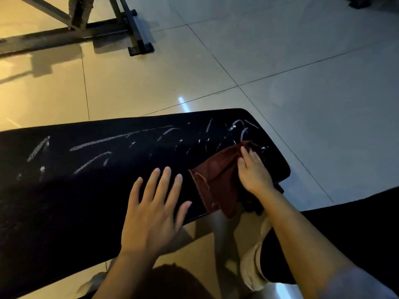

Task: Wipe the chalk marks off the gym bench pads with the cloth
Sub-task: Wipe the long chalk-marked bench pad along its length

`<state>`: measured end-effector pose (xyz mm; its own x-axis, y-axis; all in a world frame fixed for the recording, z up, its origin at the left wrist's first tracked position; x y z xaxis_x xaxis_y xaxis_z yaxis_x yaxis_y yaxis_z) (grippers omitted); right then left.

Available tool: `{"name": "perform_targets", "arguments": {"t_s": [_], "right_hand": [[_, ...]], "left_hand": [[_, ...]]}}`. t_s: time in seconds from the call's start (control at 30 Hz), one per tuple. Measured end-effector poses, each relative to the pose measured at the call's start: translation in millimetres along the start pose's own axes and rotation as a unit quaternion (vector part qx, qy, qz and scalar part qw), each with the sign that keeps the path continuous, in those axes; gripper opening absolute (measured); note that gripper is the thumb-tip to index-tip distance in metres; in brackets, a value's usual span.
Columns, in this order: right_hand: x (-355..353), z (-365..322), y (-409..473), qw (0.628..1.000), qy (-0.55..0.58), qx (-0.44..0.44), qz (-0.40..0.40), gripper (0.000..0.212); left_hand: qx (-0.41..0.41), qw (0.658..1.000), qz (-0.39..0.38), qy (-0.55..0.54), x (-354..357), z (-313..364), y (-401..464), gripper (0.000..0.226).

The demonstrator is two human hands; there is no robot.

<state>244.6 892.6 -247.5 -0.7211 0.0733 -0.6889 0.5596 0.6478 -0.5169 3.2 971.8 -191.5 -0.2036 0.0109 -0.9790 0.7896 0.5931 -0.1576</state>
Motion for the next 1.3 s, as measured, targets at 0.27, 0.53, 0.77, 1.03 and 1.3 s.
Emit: {"name": "perform_targets", "arguments": {"t_s": [0.27,0.53,0.77,1.03,1.3], "right_hand": [[47,-42,-79,0.994,-0.018,-0.107,0.007,0.048],[7,-5,-10,1.0,-0.018,-0.024,0.0,0.055],[24,-9,-70,0.992,-0.081,-0.076,-0.055,0.054],[6,-9,-11,0.996,-0.026,-0.074,-0.041,0.052],[24,-5,-71,0.995,-0.071,-0.052,-0.04,0.055]], "left_hand": [[0.016,1.0,0.019,0.006,0,3,-1,0.06],[0.019,1.0,0.015,0.009,0,3,-2,0.057],[0.026,0.999,0.022,-0.001,0,5,-2,0.057],[0.036,0.999,0.027,0.009,5,4,-3,0.057],[0.092,0.993,0.035,-0.069,2,38,19,0.045]]}}
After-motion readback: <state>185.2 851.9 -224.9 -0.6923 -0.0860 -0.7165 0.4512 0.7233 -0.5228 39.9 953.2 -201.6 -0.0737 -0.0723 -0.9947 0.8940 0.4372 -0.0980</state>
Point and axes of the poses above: each hand's wrist, its own y-axis towards the middle knuckle, its own x-axis out of the palm, z = x × y, the point moved 1 cm from there along y, towards the middle knuckle, and after that the axes turned 12 degrees about -z, right-handed, at the moved point
